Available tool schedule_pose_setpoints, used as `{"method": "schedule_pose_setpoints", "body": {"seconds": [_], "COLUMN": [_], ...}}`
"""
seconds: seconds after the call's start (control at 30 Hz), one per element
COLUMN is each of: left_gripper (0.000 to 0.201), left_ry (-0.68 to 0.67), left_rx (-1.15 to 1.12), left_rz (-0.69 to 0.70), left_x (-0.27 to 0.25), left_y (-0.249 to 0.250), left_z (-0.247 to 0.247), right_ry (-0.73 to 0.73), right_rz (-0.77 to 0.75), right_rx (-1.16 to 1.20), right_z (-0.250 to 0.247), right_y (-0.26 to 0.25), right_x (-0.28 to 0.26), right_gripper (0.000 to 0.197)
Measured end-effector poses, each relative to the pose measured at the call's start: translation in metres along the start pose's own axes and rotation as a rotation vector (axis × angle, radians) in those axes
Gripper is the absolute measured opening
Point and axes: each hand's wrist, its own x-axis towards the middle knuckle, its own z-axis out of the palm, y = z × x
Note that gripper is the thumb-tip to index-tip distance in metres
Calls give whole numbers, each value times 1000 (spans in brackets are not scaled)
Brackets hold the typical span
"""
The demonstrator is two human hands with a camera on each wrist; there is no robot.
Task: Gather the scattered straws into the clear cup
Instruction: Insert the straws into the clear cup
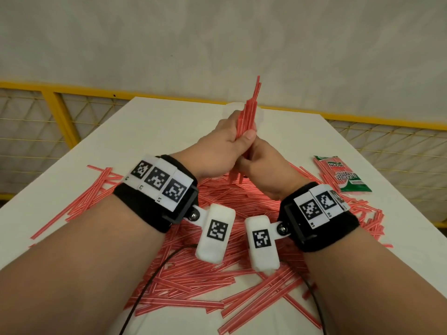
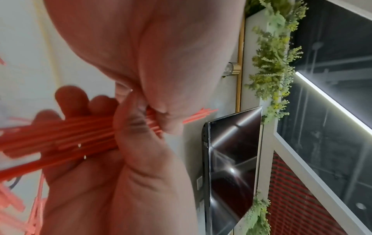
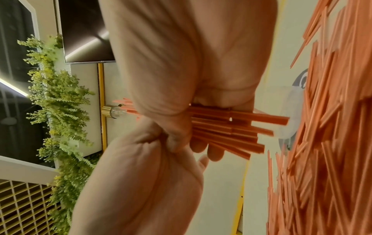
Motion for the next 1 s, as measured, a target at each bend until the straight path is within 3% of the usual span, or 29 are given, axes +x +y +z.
{"method": "schedule_pose_setpoints", "body": {"seconds": [0.13, 0.27, 0.33, 0.43, 0.63, 0.8, 0.9, 1.0], "left_gripper": [24, 76, 86, 80, 56, 74, 50, 48], "left_ry": [-66, 118, 117, 104, 117, 111, 71, 51], "left_rx": [21, -161, -152, -41, 252, 195, 354, 414], "left_rz": [7, 187, 269, 304, 188, 220, 170, 122], "left_x": [8, 7, 4, 4, 5, 4, 7, 6], "left_y": [8, 9, 12, 12, 6, 5, 2, 0], "left_z": [-9, -18, -19, -18, -20, -21, -24, -22], "right_ry": [-54, -2, -6, -27, -52, -18, 3, 24], "right_rz": [14, -23, -28, 4, 45, 59, 68, 65], "right_rx": [83, 13, -30, -41, -116, -81, -31, -34], "right_z": [-10, -13, -12, -11, -8, -7, -6, -5], "right_y": [4, 10, 12, 16, 19, 19, 19, 20], "right_x": [-1, -1, 0, 1, 1, 2, 1, 1], "right_gripper": [14, 12, 11, 5, 10, 9, 17, 23]}}
